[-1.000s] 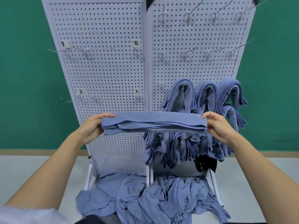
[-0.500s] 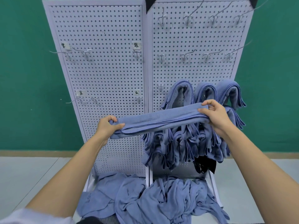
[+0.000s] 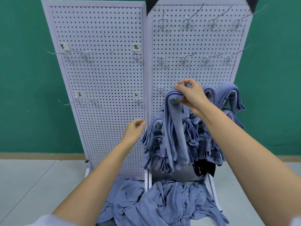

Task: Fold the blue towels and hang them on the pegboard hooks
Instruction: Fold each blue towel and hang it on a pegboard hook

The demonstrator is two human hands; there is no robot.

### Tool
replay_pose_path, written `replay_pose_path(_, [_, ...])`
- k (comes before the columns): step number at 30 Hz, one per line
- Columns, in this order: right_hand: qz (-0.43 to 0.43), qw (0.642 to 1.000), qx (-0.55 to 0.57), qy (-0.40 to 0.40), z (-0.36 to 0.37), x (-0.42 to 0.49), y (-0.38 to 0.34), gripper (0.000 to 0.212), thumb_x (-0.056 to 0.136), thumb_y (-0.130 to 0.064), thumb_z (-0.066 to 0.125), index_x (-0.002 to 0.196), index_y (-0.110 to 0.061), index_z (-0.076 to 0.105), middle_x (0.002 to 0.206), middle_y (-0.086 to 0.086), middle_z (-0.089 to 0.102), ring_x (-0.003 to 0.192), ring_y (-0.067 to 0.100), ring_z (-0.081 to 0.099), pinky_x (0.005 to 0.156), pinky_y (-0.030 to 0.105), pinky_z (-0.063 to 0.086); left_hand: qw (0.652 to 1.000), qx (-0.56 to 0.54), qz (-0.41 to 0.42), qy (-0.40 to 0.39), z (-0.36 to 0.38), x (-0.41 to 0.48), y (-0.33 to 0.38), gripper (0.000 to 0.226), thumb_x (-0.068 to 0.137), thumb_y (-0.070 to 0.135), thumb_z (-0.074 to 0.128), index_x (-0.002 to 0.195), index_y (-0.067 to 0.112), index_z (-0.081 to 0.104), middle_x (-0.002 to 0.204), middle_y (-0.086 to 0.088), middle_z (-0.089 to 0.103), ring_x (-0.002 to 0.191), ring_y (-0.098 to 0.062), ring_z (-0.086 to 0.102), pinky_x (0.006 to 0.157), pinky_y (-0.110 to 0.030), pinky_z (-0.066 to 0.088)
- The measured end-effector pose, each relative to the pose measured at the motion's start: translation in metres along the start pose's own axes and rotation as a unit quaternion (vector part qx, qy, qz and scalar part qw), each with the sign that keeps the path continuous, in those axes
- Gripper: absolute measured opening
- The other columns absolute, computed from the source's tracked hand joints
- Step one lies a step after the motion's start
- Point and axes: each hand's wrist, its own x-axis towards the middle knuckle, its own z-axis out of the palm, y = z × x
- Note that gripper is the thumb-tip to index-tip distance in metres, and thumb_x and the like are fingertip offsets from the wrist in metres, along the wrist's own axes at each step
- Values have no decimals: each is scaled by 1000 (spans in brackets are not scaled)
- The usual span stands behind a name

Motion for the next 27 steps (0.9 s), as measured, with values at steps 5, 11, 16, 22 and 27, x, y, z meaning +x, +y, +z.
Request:
replay_pose_path(5, [-34, 999, -10, -2, 18, -4, -4, 15, 91, -15, 63, 98, -14, 50, 98, 6, 57, 66, 12, 58, 59, 25, 55, 993, -39, 50, -105, 47, -23, 40, 81, 82, 53, 66, 146, 20, 29, 146, 4, 40, 133, -18, 40, 105, -35, 40])
replay_pose_path(11, [-23, 997, 64, 22, 3, -1, -8, 12, 92, -14, 62, 91, -17, 50, 104, 14, 58, 76, 23, 57, 76, 38, 52, 995, 21, 102, -9, 70, -15, 30, 67, 93, 15, 58, 149, 20, 23, 146, -3, 42, 128, -20, 48, 105, -35, 44])
replay_pose_path(16, [-7, 992, 84, 90, -29, 2, 14, 9, 96, -14, 55, 89, -17, 49, 101, 12, 55, 71, 23, 53, 71, 34, 50, 991, -34, 98, 87, 46, -5, 29, 25, 96, 4, 45, 116, 15, 54, 91, 1, 62, 70, -10, 53, 57, -13, 42])
replay_pose_path(22, [161, 968, -190, -23, -56, -9, 74, 5, 92, -6, 57, 95, -10, 58, 110, 13, 58, 88, 21, 53, 75, 35, 51, 986, -5, 94, 138, 17, 14, 38, 15, 90, 9, 56, 100, 16, 65, 85, 1, 66, 83, -23, 64, 76, -34, 55])
replay_pose_path(27, [-16, 961, -262, -85, -24, -16, 69, 44, 86, -19, 68, 125, -20, 49, 125, 0, 48, 114, 15, 45, 91, 32, 40, 979, 94, 137, 115, 21, 17, 53, 16, 86, 10, 59, 99, 15, 67, 80, 1, 67, 75, -18, 65, 73, -37, 56])
